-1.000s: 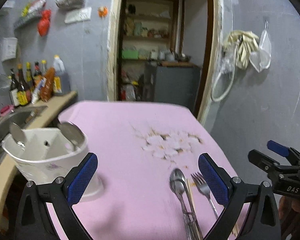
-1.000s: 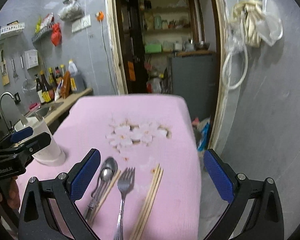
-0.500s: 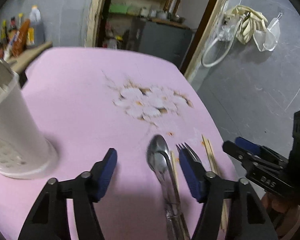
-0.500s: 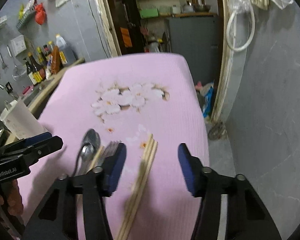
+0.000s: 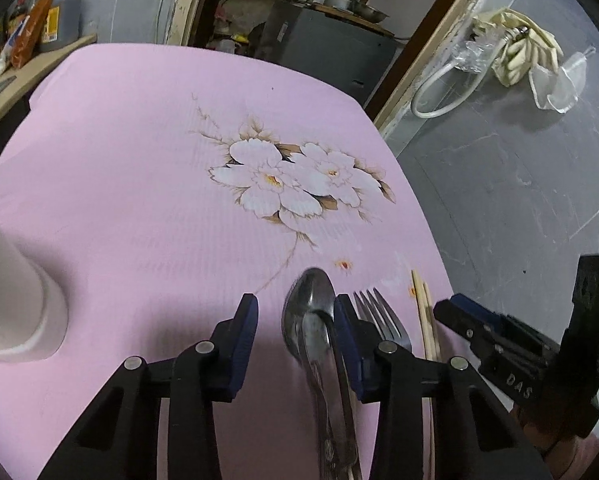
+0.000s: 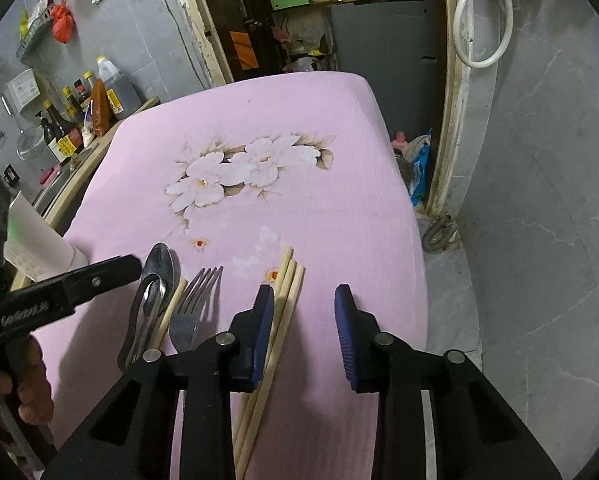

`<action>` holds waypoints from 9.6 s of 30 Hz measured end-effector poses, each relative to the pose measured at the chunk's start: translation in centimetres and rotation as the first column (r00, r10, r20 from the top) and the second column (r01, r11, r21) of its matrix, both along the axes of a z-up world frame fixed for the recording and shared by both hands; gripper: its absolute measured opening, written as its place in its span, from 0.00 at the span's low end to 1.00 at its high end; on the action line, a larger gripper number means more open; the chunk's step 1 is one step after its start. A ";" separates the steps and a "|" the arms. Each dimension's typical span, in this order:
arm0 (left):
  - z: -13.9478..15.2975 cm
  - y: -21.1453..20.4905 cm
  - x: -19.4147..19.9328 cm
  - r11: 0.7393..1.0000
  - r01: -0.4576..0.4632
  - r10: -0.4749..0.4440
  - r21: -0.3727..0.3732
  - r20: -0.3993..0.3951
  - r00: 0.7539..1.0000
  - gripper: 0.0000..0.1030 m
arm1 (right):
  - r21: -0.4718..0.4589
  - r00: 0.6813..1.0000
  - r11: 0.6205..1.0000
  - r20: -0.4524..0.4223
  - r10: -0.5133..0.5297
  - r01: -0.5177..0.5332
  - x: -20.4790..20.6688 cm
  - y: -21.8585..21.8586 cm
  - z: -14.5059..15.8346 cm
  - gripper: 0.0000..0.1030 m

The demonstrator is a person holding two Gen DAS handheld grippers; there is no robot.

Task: Organize utensils
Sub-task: 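Close the left tool on a steel spoon while the right tool grasps a wooden chopstick, then carry the spoon and chopstick into the white holder and open both tools, then withdraw both open tools from the holder toward the remaining utensils, then lower both tools toward the fork and remaining chopsticks, then close the left tool on the steel fork while the right tool grasps a wooden chopstick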

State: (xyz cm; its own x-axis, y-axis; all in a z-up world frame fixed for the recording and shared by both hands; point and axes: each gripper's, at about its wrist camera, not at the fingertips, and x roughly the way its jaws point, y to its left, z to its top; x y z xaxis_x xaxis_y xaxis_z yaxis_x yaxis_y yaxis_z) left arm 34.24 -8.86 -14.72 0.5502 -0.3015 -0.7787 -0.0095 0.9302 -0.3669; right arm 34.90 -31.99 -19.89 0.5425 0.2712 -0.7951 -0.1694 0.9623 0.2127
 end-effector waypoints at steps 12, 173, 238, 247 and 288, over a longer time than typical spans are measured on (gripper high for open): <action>-1.2 -0.2 3.6 0.995 0.096 -0.098 -0.031 -0.082 0.992 0.15 | -0.025 0.998 1.000 -0.062 0.001 -0.003 1.0 0.7 -0.6 0.15; 17.6 16.9 -13.1 0.987 -0.135 0.068 0.088 0.537 0.841 0.73 | 0.126 0.808 0.991 0.580 -0.103 0.036 -11.9 12.3 19.9 0.90; 2.2 -0.9 -6.1 0.999 0.052 -0.051 -0.008 0.061 0.997 0.55 | 0.048 0.997 0.998 0.075 0.034 -0.038 -3.8 -1.3 2.3 0.38; -0.2 -1.2 -2.6 0.996 0.035 -0.038 -0.085 -0.035 0.999 0.35 | 0.034 0.998 0.997 0.010 0.068 -0.068 -1.6 0.1 0.6 0.29; -0.2 -0.7 -1.1 0.974 0.091 -0.111 -0.208 -0.088 0.990 0.05 | 0.277 0.988 0.959 -0.119 0.095 -0.059 -0.3 -0.2 -0.3 0.04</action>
State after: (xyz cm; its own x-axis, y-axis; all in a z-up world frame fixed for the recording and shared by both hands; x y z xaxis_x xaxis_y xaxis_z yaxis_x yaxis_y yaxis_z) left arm 33.15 -9.52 -14.90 0.4327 -0.5092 -0.7440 0.0354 0.8342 -0.5503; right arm 34.65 -32.23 -20.16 0.4089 0.5237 -0.7474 -0.1940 0.8501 0.4895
